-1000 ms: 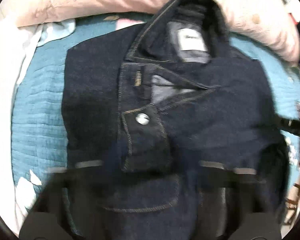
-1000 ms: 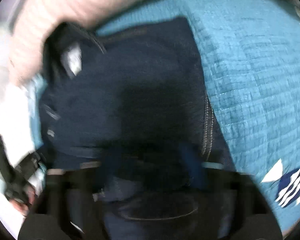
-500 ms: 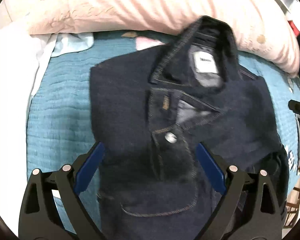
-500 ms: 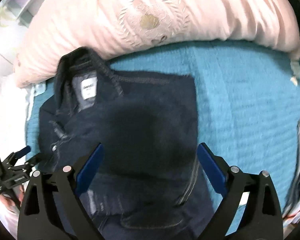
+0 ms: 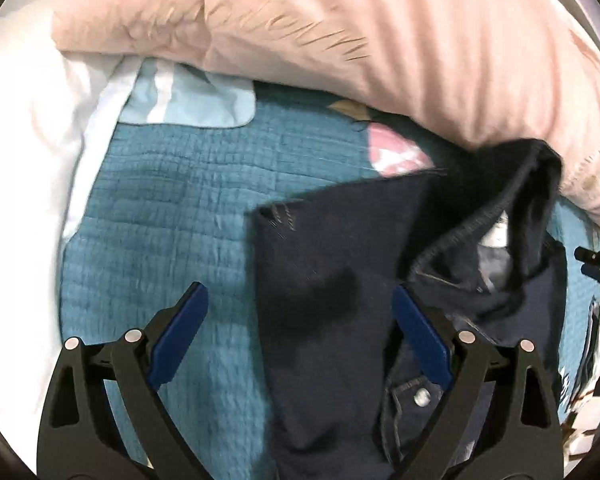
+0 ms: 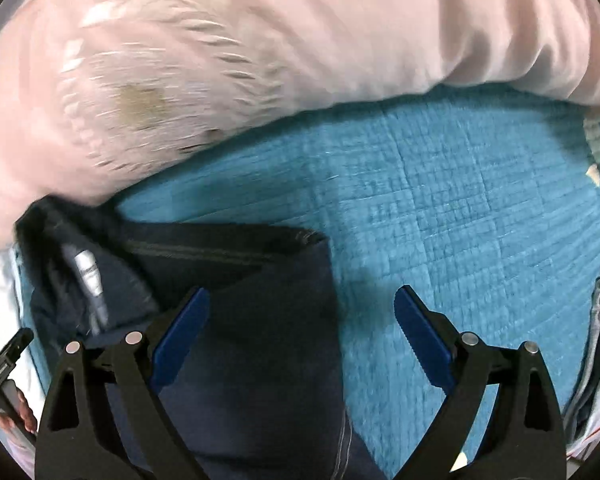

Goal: Fold large clothes
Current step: 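Grasp the jacket hem edge with both grippers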

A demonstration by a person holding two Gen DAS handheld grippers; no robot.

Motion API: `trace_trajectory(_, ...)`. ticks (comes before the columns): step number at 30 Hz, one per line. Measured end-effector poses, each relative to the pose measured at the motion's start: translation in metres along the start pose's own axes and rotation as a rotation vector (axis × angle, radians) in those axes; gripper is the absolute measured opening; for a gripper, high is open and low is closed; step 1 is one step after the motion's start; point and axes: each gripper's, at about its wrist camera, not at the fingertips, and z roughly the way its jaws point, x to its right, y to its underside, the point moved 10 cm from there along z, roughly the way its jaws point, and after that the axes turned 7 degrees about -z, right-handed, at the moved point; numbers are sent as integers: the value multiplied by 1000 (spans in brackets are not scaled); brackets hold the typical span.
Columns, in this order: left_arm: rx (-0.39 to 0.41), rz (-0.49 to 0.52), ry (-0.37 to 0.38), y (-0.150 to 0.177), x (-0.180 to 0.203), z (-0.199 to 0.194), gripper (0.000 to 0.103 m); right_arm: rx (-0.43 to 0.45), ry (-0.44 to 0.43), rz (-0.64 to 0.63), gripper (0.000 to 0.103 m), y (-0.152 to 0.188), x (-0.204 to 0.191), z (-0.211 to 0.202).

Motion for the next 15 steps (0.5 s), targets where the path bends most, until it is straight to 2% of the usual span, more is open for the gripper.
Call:
trace_trajectory(3, -38, -8, -28, -6, -10, 18, 93, -35, -24, 43, 90, -2, 7, 18)
trace_trajectory(6, -61, -34, 5, -11, -14, 32, 93, -55, -54, 104, 90, -2, 11, 30)
trace_trajectory(9, -57, -71, 36, -22, -16, 42, 93, -75, -36, 160, 90, -2, 17, 40)
trace_trajectory(11, -80, -74, 23, -26, -16, 46, 94, -85, -31, 161, 80, -4, 15, 43)
trace_trajectory(13, -112, -21, -29, -26, -12, 50, 93, -114, 44, 114, 70, -4, 15, 47)
trace_trajectory(15, -136, 2, -68, -28, -10, 53, 92, -108, 66, 86, 60, -5, 12, 45)
